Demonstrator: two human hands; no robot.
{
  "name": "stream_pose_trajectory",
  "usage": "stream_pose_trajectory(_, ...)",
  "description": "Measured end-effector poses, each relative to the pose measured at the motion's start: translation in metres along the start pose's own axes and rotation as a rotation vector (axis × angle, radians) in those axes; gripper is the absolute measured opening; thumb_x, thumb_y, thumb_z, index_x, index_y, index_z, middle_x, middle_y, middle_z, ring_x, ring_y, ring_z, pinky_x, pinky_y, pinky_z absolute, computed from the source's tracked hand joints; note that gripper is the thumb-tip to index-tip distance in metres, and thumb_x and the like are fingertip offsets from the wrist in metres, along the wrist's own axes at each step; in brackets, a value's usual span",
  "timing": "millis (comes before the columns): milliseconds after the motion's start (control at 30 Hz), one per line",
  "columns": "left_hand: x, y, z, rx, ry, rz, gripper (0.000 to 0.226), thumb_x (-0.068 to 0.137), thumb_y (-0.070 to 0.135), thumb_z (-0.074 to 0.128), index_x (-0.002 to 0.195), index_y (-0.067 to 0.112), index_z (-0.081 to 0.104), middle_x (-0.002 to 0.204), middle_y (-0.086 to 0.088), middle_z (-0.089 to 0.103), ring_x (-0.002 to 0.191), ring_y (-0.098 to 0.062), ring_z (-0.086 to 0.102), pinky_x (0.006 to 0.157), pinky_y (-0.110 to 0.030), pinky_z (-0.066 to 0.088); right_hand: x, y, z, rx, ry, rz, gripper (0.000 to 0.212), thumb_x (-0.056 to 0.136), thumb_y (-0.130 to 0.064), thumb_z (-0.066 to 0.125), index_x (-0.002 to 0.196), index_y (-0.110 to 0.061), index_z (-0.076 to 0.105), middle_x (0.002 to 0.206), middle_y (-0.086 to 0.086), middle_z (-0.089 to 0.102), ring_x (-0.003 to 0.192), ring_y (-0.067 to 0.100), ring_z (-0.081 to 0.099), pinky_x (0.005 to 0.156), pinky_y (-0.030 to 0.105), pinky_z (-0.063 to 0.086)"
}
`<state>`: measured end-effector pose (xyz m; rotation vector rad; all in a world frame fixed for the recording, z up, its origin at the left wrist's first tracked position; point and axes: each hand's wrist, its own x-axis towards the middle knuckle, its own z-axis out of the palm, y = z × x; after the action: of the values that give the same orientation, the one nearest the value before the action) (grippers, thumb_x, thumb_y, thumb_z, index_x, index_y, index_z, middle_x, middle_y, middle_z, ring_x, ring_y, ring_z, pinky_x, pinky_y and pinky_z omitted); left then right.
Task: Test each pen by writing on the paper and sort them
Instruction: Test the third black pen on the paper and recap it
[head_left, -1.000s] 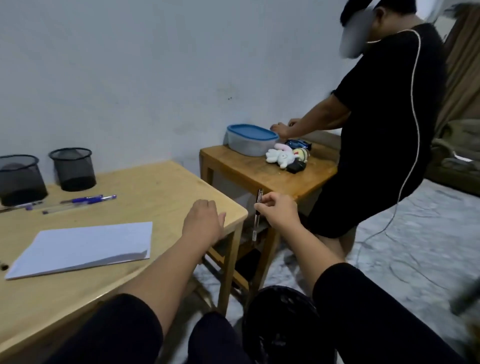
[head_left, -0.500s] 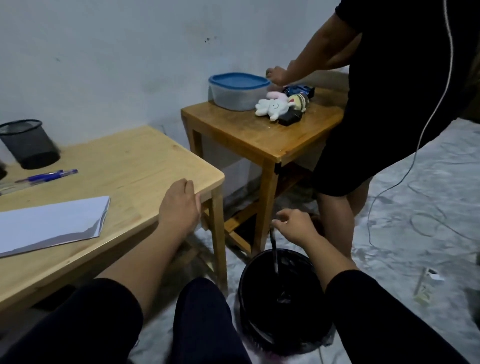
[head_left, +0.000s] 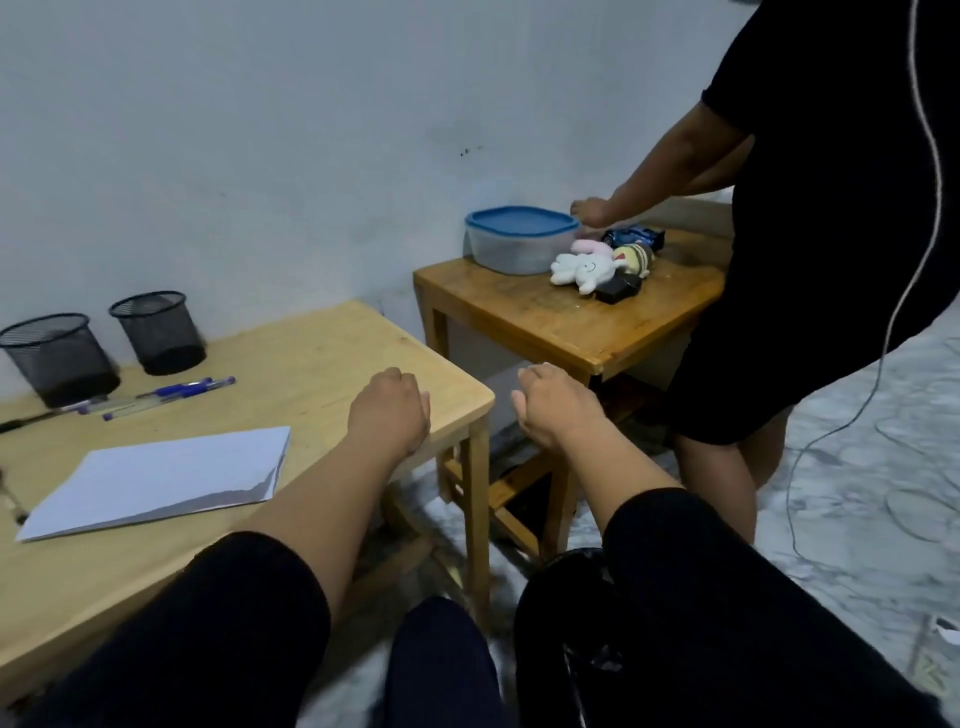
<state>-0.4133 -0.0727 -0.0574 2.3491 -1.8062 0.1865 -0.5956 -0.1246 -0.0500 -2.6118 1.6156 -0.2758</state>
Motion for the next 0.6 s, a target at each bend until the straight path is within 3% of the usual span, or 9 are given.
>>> stream_pose_trajectory(300,0.003,-0.113,-0.079,0.045,0.134,-0.152,0.041,0.099,0.030,0.029,0.122,0.000,0.046,0.124,-0.016,0.049,0.116,-0.030,0.047,0.089,-0.037,0.043,0.057,-0.139,-0.049,0.029,0.054,-0.268,0.045,0.099,-0.031,0.029,0.134,-0.006,0.041,0.139,0.012,0.045,0.124,0.028,0.045,0.096,0.038,0.041)
stream_pose_trajectory(600,-0.028,-0.272,-0.097,0.037,0.164,-0.442,0.039,0.097,0.030,0.035,0.120,0.001,0.049,0.123,-0.017,0.051,0.115,-0.031,0.050,0.091,-0.038,0.044,0.097,-0.298,-0.026,0.088,-0.005,-0.490,0.047,0.097,-0.033,0.034,0.137,-0.008,0.040,0.144,0.010,0.042,0.129,0.028,0.042,0.099,0.039,0.041)
